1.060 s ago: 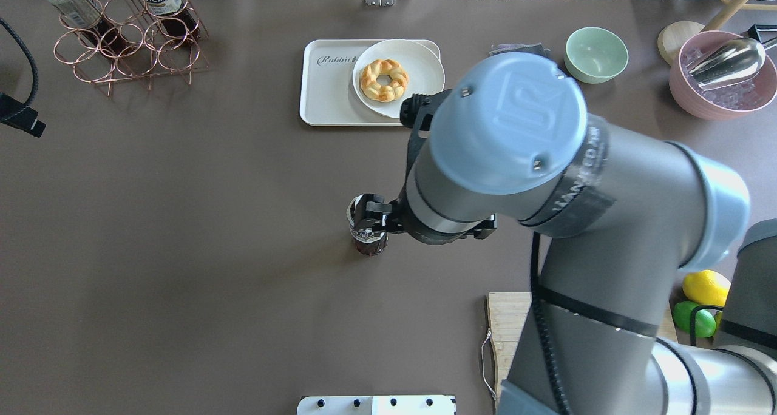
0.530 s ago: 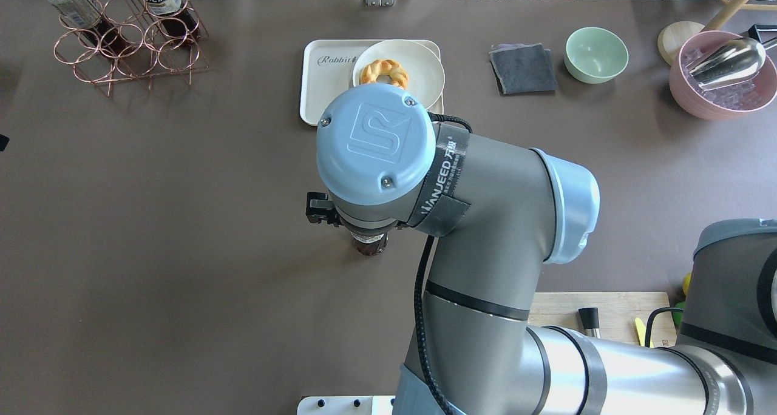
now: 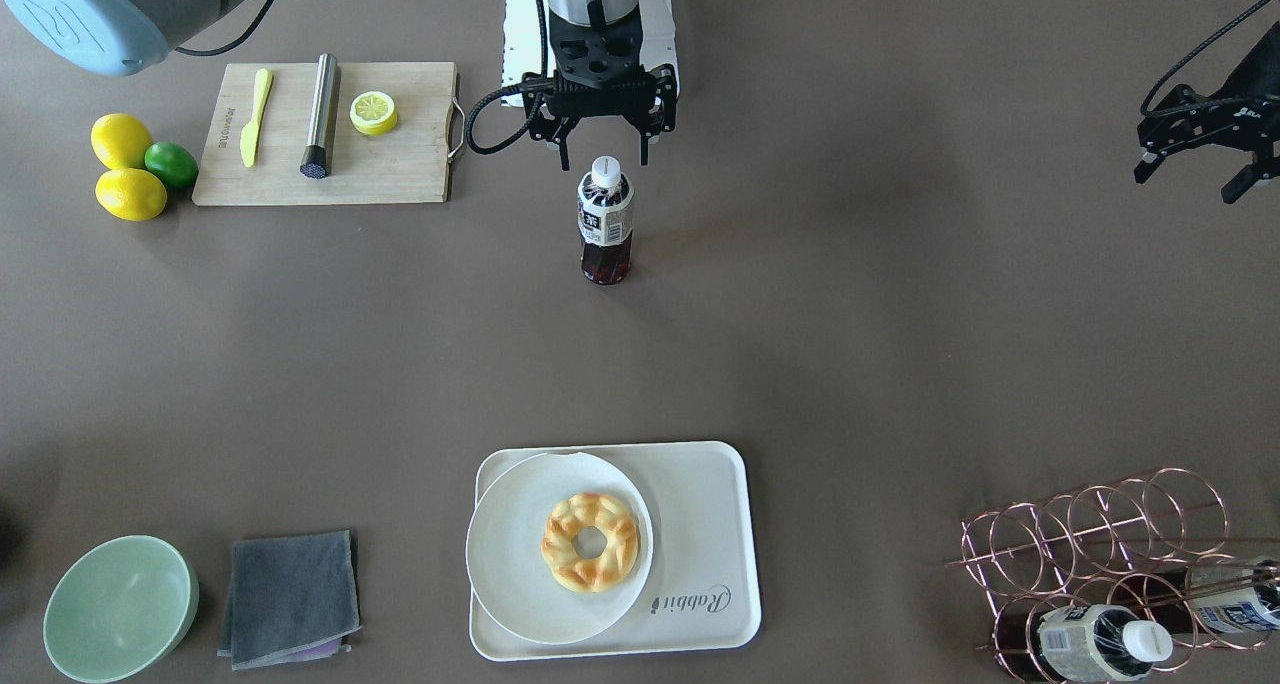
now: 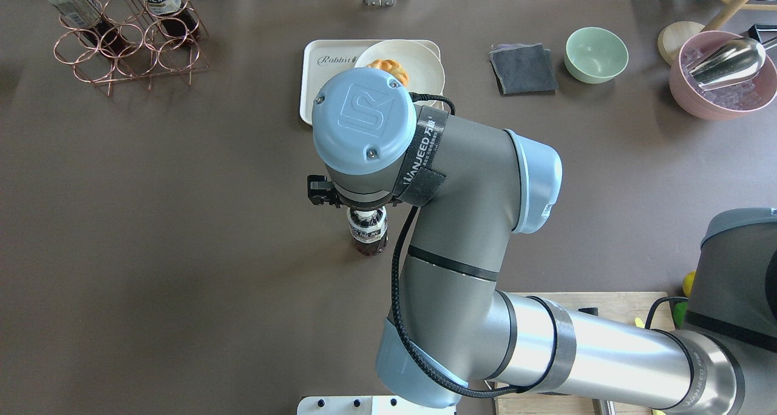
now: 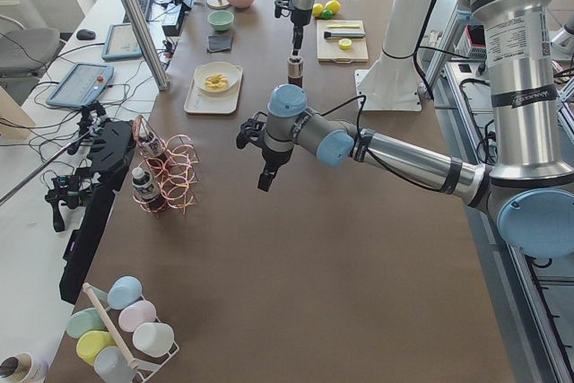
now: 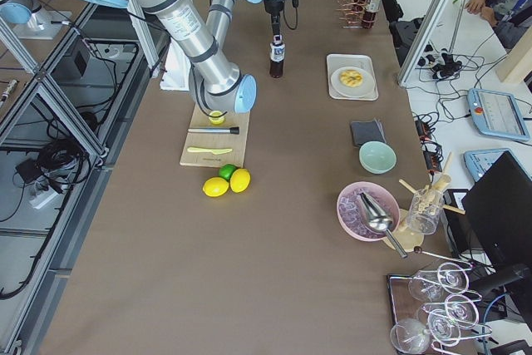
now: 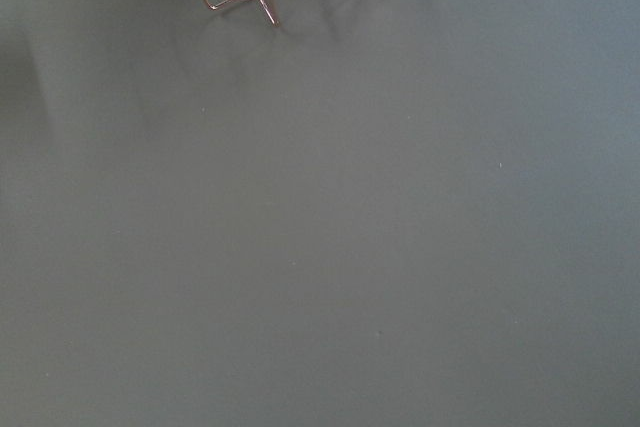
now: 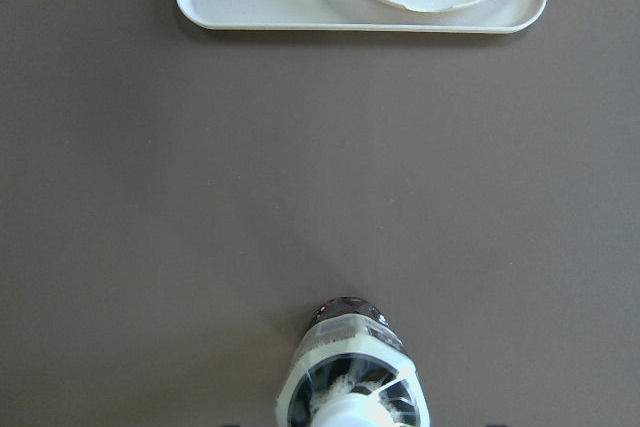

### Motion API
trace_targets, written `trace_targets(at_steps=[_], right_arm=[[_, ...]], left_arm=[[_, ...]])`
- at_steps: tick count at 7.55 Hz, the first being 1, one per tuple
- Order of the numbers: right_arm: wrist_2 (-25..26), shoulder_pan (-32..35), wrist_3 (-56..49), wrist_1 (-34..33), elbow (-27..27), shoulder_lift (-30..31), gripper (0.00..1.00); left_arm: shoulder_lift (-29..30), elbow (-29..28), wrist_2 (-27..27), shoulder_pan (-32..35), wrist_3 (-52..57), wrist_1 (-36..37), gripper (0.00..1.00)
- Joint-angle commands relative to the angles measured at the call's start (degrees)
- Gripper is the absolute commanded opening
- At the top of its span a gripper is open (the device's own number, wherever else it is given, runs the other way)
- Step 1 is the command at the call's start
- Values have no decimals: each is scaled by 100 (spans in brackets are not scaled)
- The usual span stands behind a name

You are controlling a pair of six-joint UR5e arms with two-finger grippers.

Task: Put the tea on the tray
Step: 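Lower the right gripper over the bottle cap and grasp it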

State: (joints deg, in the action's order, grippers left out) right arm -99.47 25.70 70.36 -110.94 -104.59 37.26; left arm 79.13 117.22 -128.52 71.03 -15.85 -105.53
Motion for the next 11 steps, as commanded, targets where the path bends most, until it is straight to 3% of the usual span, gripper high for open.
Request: trace_targets(at_steps=[1,5,6,9,11], right_arm=[[-11,-39,-31,37,167,-8,80],[-11,-13,-40,55,167,1,12],[-11,31,-49,55,159,-8,0],[-368,345,-66,12,185,-156,0],[-756,881,-347,28,1006,-839,0]], left_arm=[[-56,3,-68,51,3,-99,96],[-65,-15,-68,130,12,-108,96],[-65,-58,-68,130,12,-221,97],[-153,-270,-60,130,-6,-653,97],[-292,-279,-68,156,20,-662,97]])
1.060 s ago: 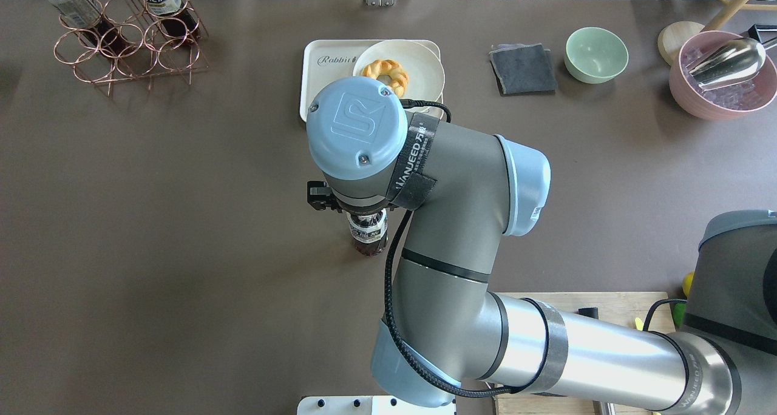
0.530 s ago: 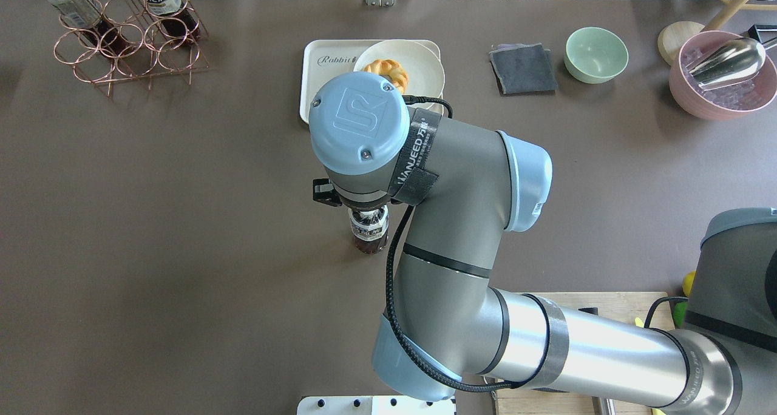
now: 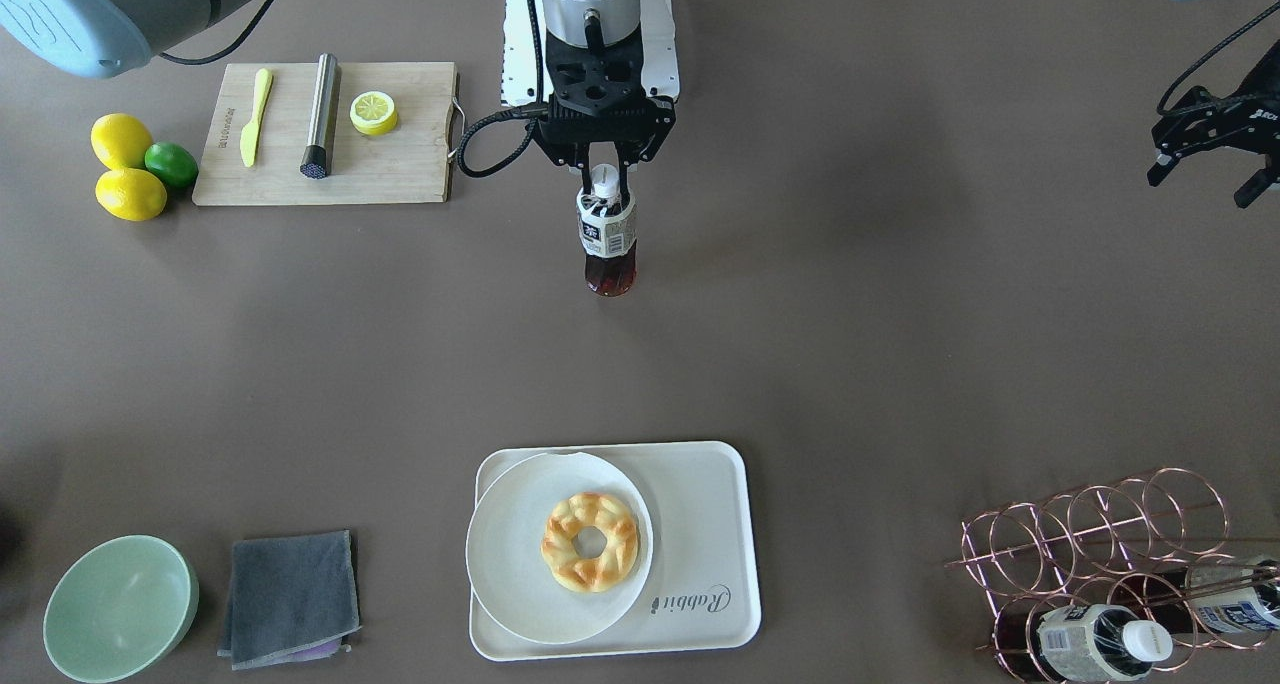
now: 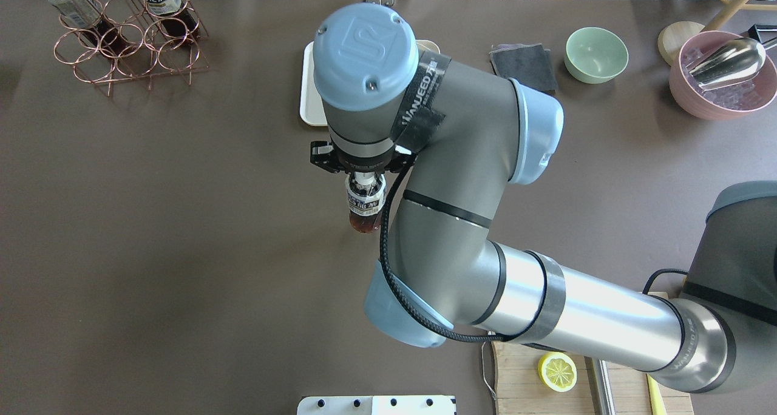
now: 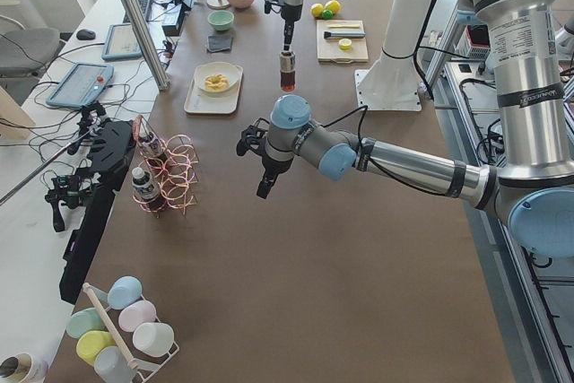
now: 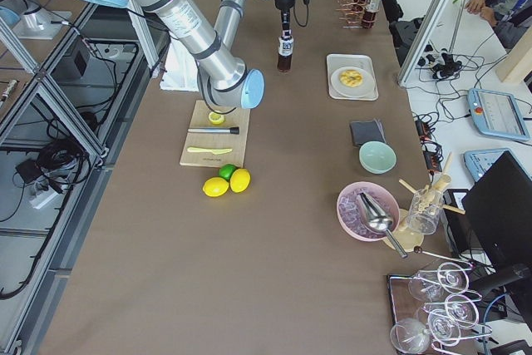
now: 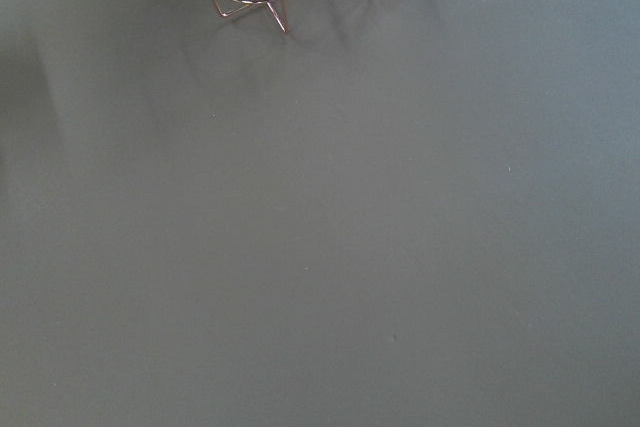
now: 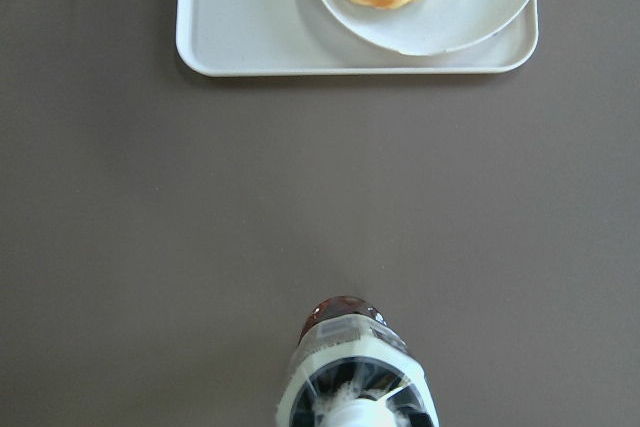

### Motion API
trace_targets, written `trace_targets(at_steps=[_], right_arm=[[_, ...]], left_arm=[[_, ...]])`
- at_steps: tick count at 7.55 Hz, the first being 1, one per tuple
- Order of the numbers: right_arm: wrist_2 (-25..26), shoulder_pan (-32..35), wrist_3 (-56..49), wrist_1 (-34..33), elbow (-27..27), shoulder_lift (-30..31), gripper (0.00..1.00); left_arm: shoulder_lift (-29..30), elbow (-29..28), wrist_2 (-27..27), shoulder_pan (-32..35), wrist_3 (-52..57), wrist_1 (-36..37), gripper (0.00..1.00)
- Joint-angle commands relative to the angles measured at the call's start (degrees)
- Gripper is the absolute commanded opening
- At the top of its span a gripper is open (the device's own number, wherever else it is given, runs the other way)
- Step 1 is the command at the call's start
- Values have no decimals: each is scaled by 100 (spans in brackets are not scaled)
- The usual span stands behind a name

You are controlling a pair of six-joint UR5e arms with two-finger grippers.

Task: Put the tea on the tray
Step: 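Lower the right gripper over the bottle cap and grasp it, then carry the bottle with the right gripper onto the white tray beside the plate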

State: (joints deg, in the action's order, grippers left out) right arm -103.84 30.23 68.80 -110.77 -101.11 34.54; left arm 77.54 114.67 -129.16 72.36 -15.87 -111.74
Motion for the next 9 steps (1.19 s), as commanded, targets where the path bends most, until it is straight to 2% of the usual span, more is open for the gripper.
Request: trace_targets(at_steps=[1,2,3,4,5,6,7,8,9], right_arm=[[-390,597,-243,47,1567,-1241,0],[-382,764,-435,247,2438,-1718,0],[-400,939,-516,937,3047,-1801,0],[-400,1098,-603,1352,3880,-2124,0],[-400,1195,-639,1852,5063,-2727,0],[-409,1266,-639,2623,5684,-2803,0],[-417,1301,-648,2875,6186,-2960,0],[-409,1345,-622,3451,6739,-3075,0],[-409,1372,-578,3588,6858,-3085,0]], left_arm=[[-395,-15,-4,224,40,-284,97],[-746,-15,-4,296,40,-617,97],[-906,-6,-4,357,31,-786,97],[-1003,-14,-118,532,40,-901,97],[-1065,-6,-249,699,40,-937,97],[-1092,-23,-242,727,40,-937,97],[-1101,-32,-242,736,49,-954,97],[-1205,20,-242,788,40,-1007,97],[-1259,-49,-242,788,14,-1181,97]])
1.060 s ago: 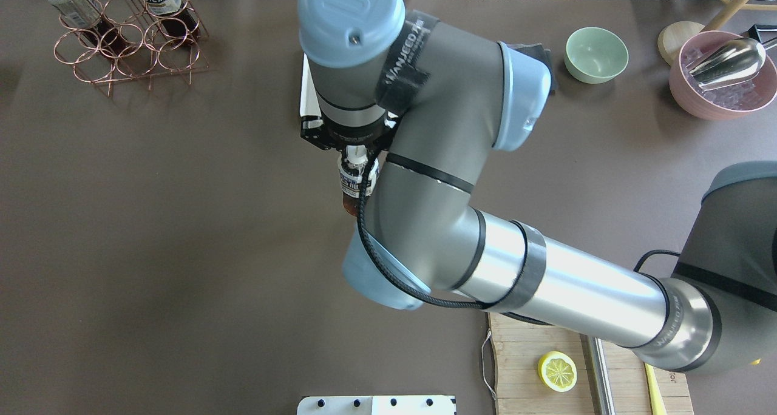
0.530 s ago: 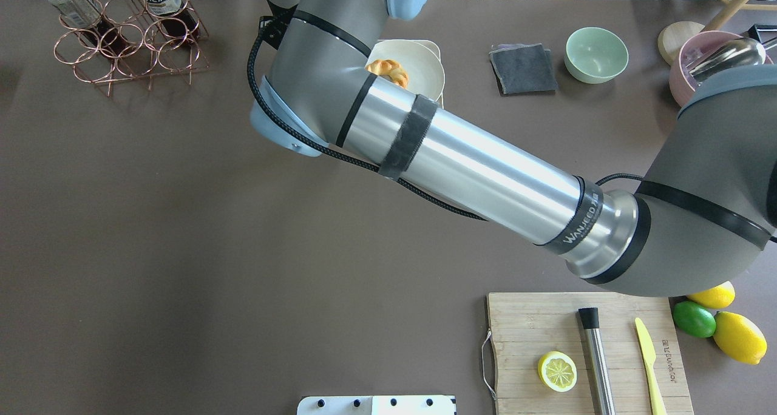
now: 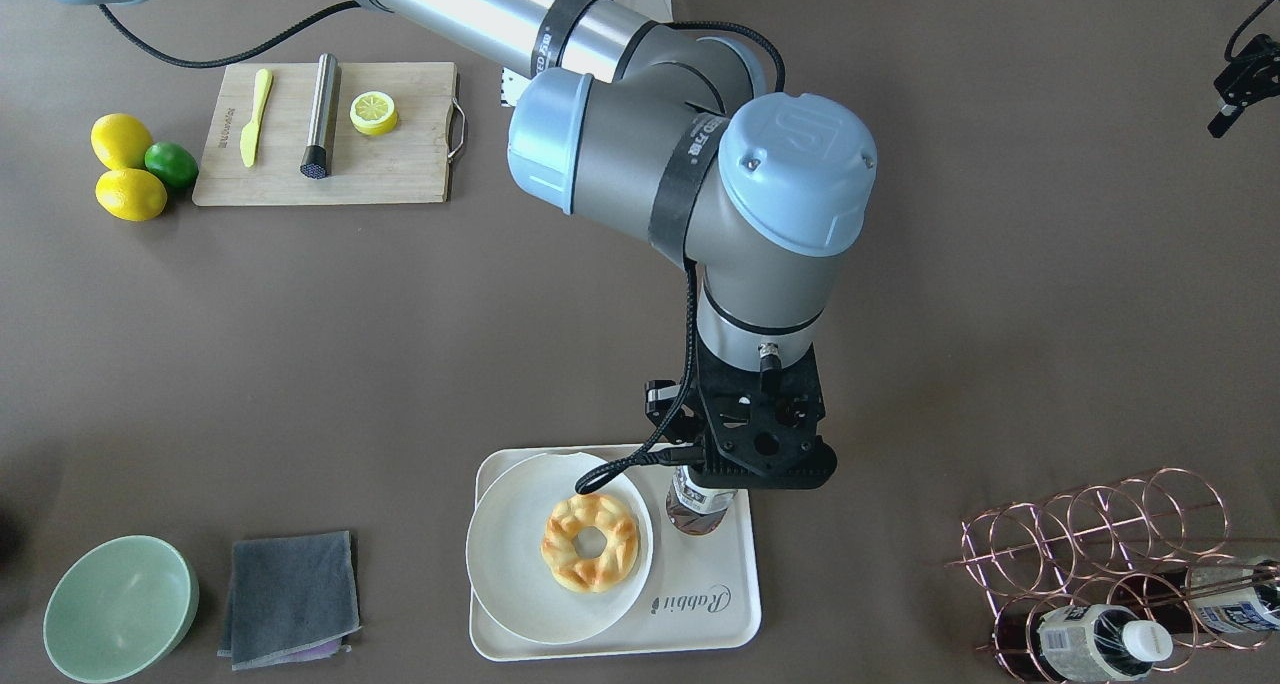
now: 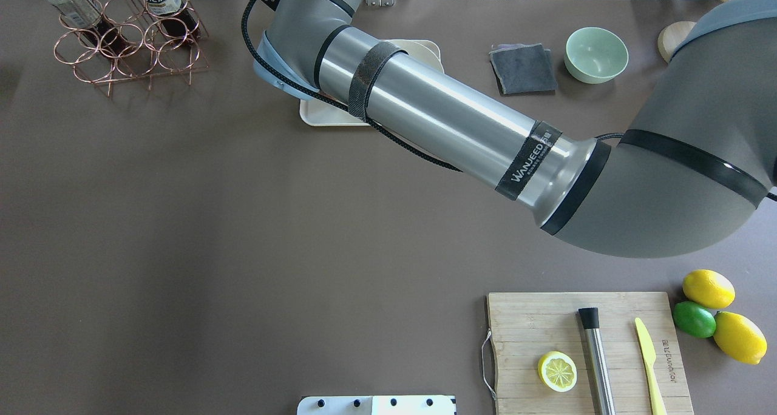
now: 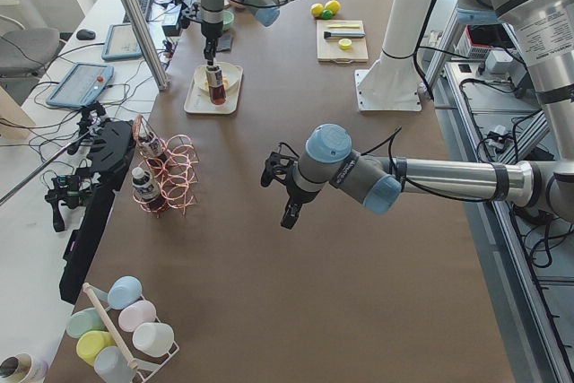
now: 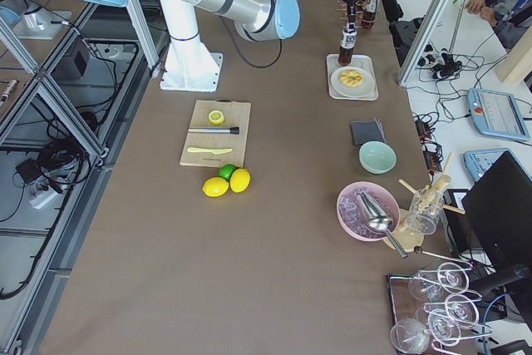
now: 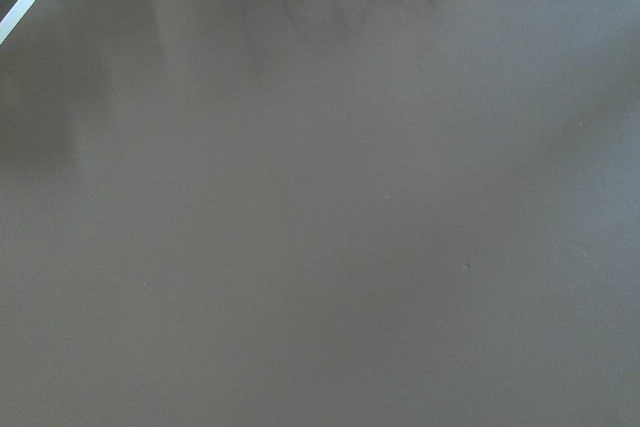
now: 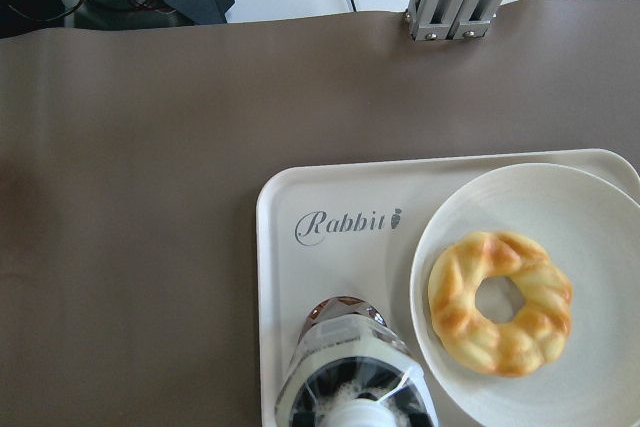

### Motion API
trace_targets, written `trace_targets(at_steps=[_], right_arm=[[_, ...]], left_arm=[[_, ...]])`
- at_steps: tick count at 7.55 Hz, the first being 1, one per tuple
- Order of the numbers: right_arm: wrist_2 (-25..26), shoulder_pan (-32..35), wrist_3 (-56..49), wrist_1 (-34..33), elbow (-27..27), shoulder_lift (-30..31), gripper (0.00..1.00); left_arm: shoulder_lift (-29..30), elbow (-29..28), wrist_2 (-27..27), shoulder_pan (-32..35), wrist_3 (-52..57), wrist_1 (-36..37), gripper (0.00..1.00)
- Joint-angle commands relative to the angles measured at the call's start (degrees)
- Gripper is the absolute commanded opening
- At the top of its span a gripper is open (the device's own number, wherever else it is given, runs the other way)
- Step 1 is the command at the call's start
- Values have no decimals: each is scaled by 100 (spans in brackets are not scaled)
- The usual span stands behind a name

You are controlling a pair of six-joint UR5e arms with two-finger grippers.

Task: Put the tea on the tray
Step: 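Carry the bottle with the right gripper onto the white tray beside the plate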

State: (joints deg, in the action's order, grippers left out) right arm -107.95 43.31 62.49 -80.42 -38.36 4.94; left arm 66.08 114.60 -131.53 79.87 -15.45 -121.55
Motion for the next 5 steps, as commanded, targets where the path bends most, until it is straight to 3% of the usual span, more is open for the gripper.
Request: trace_targets(at_steps=[1,3,4,5], right_arm=[[-50,64,113,562,602,-159,0],[-94,55,132,598,646,-160,0],[-95,55,132,598,646,-177,99],[-103,55,132,589,646,-204,100]], left_arm=[[-113,-87,-4,37,-19,-237,97],[-104,-61,-4,37,-19,-246,96],[-104,-69,-4,37,-19,-246,97],[-104,-69,-12,37,-28,-246,97]])
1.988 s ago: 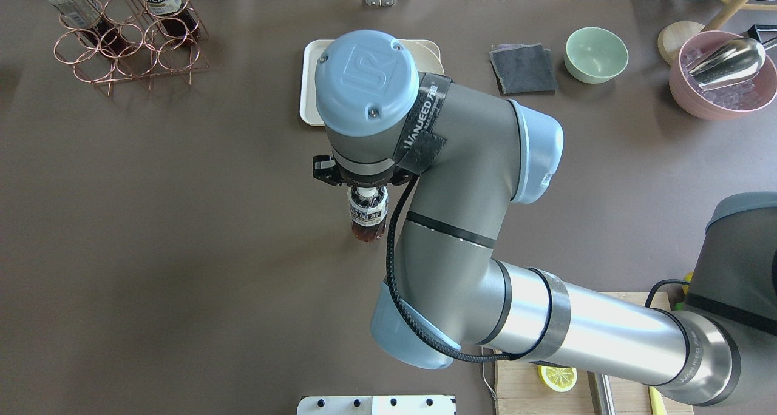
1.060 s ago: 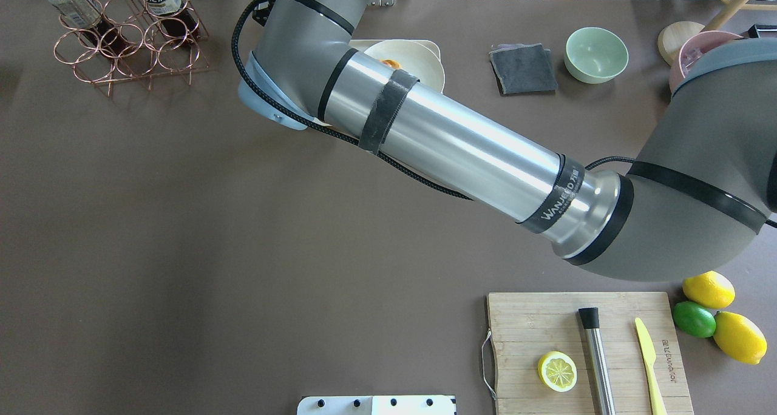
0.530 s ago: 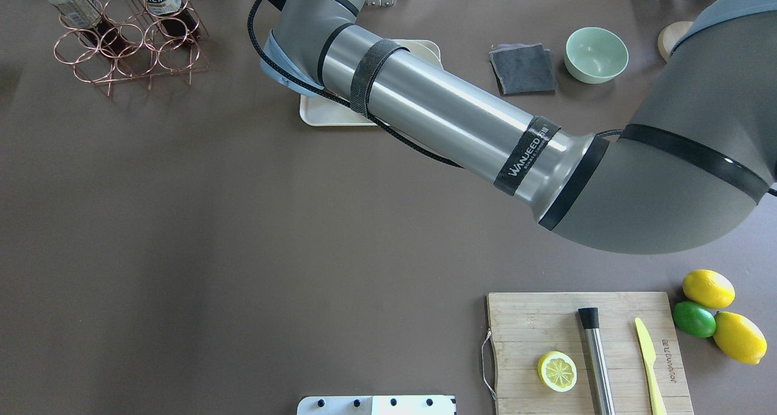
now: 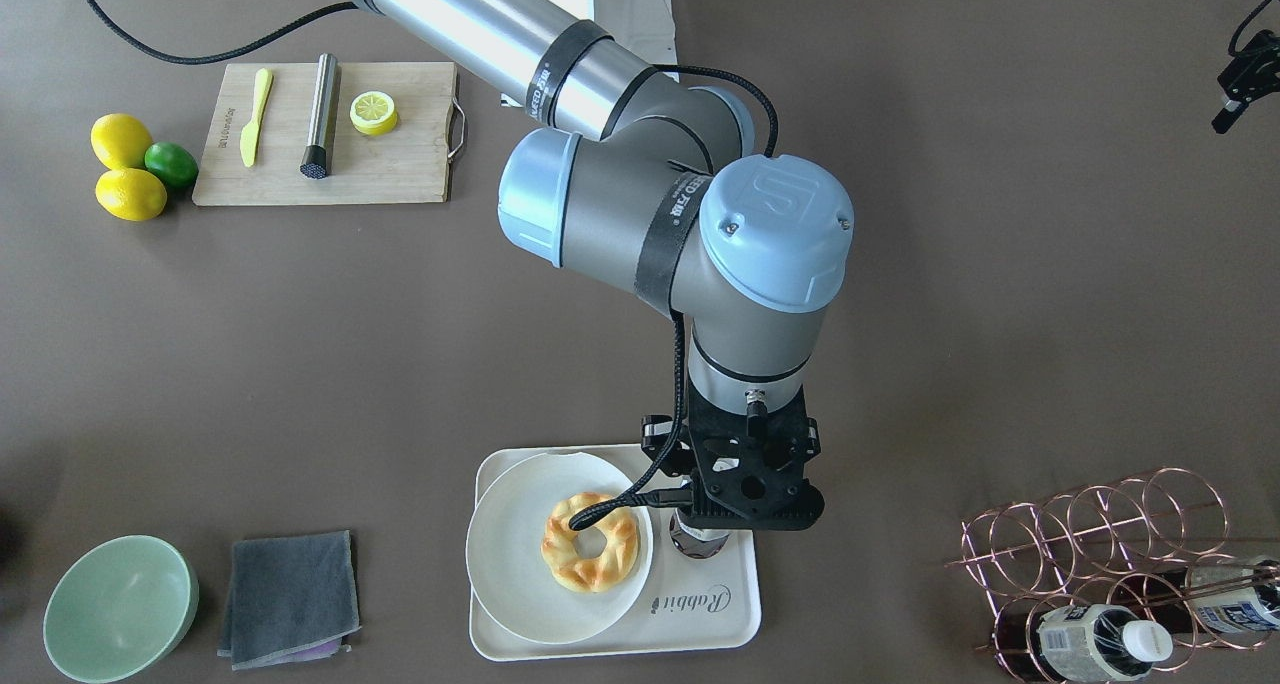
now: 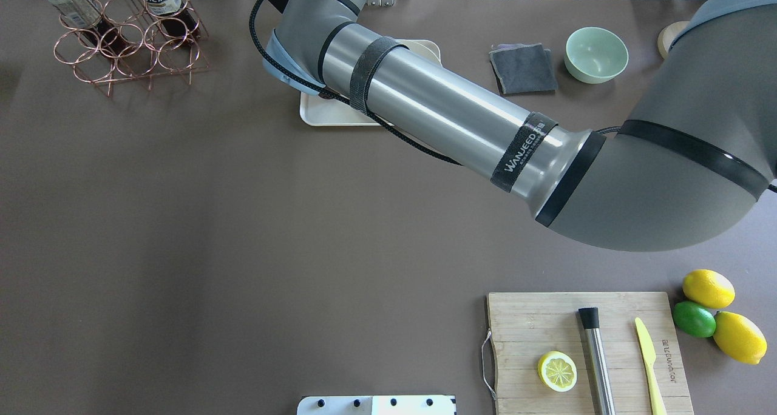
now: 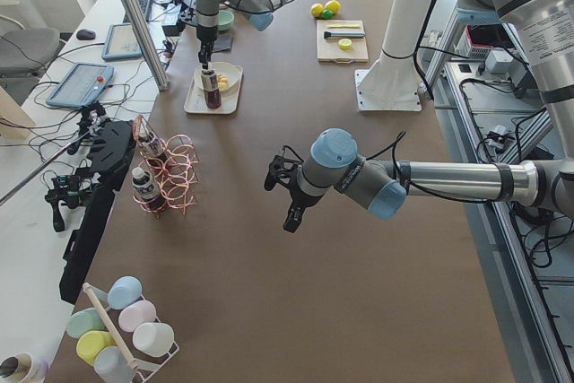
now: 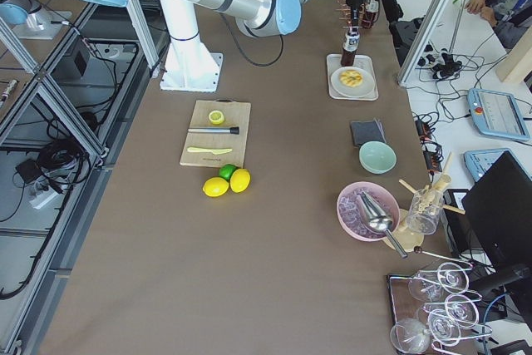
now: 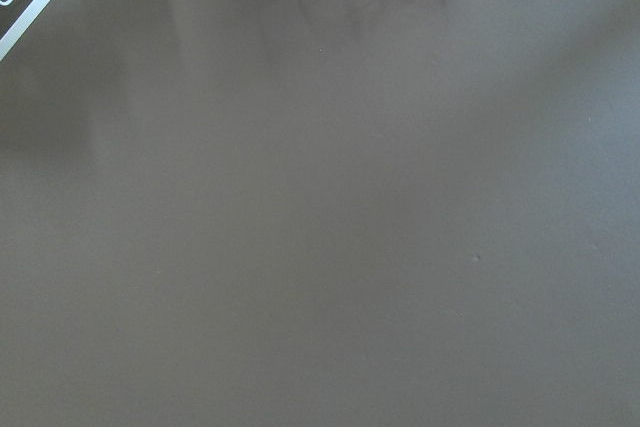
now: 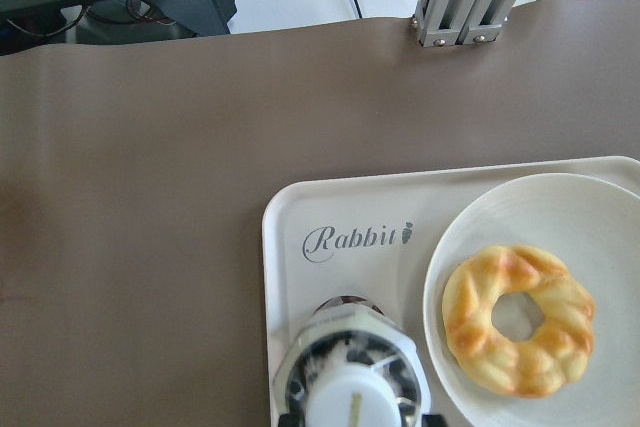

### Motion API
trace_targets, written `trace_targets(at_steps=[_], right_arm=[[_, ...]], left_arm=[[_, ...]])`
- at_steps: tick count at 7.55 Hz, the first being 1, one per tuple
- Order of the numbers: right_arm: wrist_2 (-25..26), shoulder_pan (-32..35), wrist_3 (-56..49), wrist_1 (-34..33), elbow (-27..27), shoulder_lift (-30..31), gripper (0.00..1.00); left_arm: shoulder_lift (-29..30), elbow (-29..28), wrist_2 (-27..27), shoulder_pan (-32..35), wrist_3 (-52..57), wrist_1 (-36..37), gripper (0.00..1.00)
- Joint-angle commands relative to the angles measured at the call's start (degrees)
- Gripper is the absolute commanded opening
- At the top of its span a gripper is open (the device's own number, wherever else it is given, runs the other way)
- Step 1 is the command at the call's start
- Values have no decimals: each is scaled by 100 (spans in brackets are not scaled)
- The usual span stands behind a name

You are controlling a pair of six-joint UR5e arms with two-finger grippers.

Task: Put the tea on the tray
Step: 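Carry the bottle with the right gripper onto the white tray beside the plate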

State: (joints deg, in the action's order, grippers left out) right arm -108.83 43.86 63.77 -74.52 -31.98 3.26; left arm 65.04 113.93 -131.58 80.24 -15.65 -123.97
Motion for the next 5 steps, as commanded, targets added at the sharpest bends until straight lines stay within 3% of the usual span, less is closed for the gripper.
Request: trace_targets(at_steps=[1,2,3,4,5], right_arm=[[-102,8,-31,-63,-1,-96,100],[-556,95,-92,-489,-358,-97,100],[-778,122,-406,-1686,-1606,216,100],[-789,53,-488,-2359,-3193,1055,100],[-867,69,-506,-2522,-4471,1942,100]], left_arm=[[-9,-2,-52,0,-8,4,97],[-9,-2,-279,9,-69,30,97],[0,33,-403,9,-496,13,97],[-9,33,-421,0,-518,-57,97],[-53,51,-448,0,-527,-66,96]])
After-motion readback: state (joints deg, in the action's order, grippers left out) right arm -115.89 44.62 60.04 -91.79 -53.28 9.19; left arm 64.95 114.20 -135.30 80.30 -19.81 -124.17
